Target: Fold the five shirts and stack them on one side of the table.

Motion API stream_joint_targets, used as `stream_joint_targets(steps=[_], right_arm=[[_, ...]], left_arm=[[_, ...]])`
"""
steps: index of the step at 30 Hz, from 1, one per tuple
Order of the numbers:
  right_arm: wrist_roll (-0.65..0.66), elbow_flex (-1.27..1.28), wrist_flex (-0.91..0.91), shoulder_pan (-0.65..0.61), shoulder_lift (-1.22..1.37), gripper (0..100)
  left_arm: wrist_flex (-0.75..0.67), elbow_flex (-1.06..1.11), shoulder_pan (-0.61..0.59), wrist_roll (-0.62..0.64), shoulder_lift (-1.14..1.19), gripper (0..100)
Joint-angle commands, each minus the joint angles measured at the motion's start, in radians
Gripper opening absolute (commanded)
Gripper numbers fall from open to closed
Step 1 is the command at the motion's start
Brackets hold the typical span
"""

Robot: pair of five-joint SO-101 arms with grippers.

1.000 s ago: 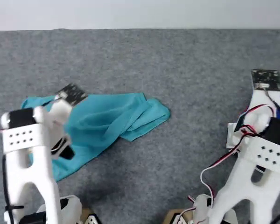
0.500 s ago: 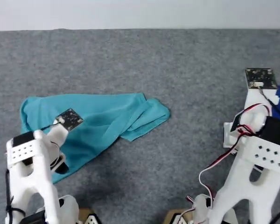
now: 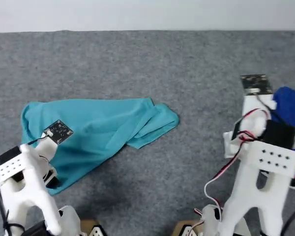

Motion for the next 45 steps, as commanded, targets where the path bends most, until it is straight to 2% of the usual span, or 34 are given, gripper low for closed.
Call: stream_joint_targets(steps=[1,8,16,22,29,33,38,40,45], right_arm=[[-0.014,0.020,-0.059,-0.077,-0.016,1.5],[-0.014,0.041,-0.246,-0.208,0.035,2.8],[-0.021,-0.101,-0.340,-0.331,0.369,8.4],[-0.097,-0.299,-0.334,-0.437,0.631,15.0],[-0.089,-0.497,-0.329,-0.555,0.875,16.1],[-0.089,-0.534,-0.328,-0.599,0.955,16.1],[-0.089,-0.535,-0.292,-0.638,0.974,16.1],[-0.089,-0.537,-0.274,-0.645,0.970,16.1],[-0.089,-0.537,-0.183,-0.687,0.970,16.1]], left_arm=[[-0.018,-0.002,-0.008,-0.018,0.055,23],[-0.021,-0.021,-0.005,-0.014,0.129,21],[-0.017,-0.111,-0.006,0.012,0.126,0],[-0.017,-0.216,-0.008,0.180,0.126,0],[-0.017,-0.387,0.000,0.367,0.132,0],[-0.025,-0.469,0.000,0.416,0.135,0],[-0.153,-0.487,0.003,0.548,0.135,1],[-0.161,-0.493,0.005,0.566,0.132,1],[-0.158,-0.486,0.000,0.566,0.127,15]])
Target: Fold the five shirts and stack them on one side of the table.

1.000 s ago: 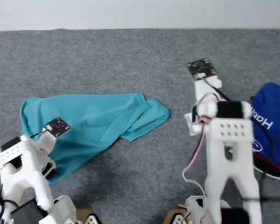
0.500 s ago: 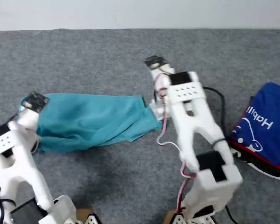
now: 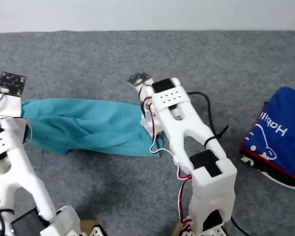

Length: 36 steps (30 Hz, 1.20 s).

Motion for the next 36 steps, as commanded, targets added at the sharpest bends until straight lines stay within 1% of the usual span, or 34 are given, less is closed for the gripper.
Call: stream_joint_targets(steps=[1,3,12,17,23,31,36], right_arm=[[-0.008,-0.055,0.053,-0.038,-0.016,16.1],[-0.008,-0.064,0.064,-0.056,-0.016,16.1],[-0.008,-0.230,0.180,-0.122,-0.005,16.1],[-0.012,-0.198,0.182,-0.122,-0.004,15.8],[-0.011,-0.083,0.182,-0.124,-0.004,15.8],[-0.009,-0.005,0.147,-0.199,0.001,15.8],[-0.008,-0.002,0.113,-0.200,0.071,15.8]], left_arm=[[-0.018,-0.038,-0.002,0.014,-0.011,18],[-0.018,-0.038,-0.002,0.014,-0.011,19],[-0.018,-0.038,-0.002,0.015,-0.009,19],[-0.018,-0.035,-0.002,0.017,-0.005,19],[-0.021,0.010,0.000,0.012,-0.005,19],[-0.023,0.028,0.005,0.012,-0.005,19],[-0.023,0.027,0.005,0.012,-0.005,19]])
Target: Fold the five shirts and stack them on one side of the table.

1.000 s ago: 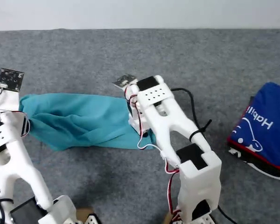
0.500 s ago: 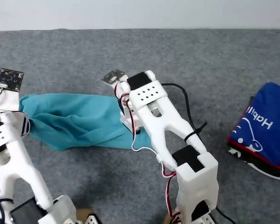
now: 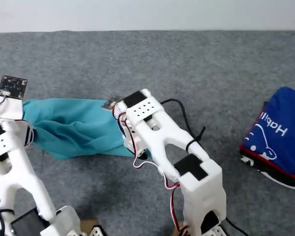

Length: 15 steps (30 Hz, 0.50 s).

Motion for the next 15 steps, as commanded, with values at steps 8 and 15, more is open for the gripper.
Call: stream_joint_targets(steps=[8,15], right_arm=[[0.077,-0.057,-0.001,0.008,0.053,15.8],[0.084,-0.198,0.110,0.012,0.050,15.8]], left_arm=[[-0.017,-0.007,0.005,0.005,-0.005,19],[-0.018,-0.007,0.006,0.005,-0.005,19]])
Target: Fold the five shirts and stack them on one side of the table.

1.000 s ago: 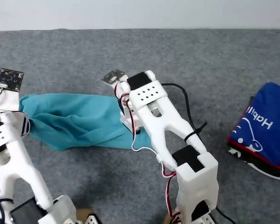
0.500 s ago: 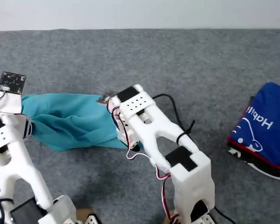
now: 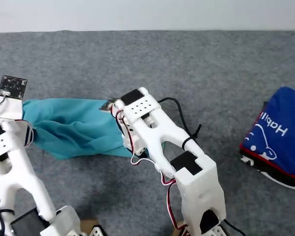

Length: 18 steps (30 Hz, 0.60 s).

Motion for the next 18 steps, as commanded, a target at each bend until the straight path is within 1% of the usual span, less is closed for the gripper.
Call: stream_joint_targets(steps=[1,4,10,14,16,18], right_arm=[[0.014,-0.077,0.035,0.012,-0.012,15.8],[0.014,-0.075,0.022,0.013,0.015,15.8],[0.014,-0.080,-0.021,0.038,0.151,15.8],[0.014,-0.080,-0.025,0.042,0.174,15.7],[0.014,-0.087,-0.025,0.041,0.173,12.3],[0.014,-0.117,-0.021,0.039,0.174,5.2]], left_arm=[[-0.018,-0.007,0.006,0.005,-0.005,19],[-0.020,-0.008,0.006,0.005,-0.005,19],[-0.020,-0.007,0.006,0.003,-0.005,19],[-0.020,-0.007,0.006,0.003,-0.005,19],[-0.020,-0.007,0.006,0.003,-0.005,19],[-0.020,-0.007,0.006,0.003,-0.005,19]])
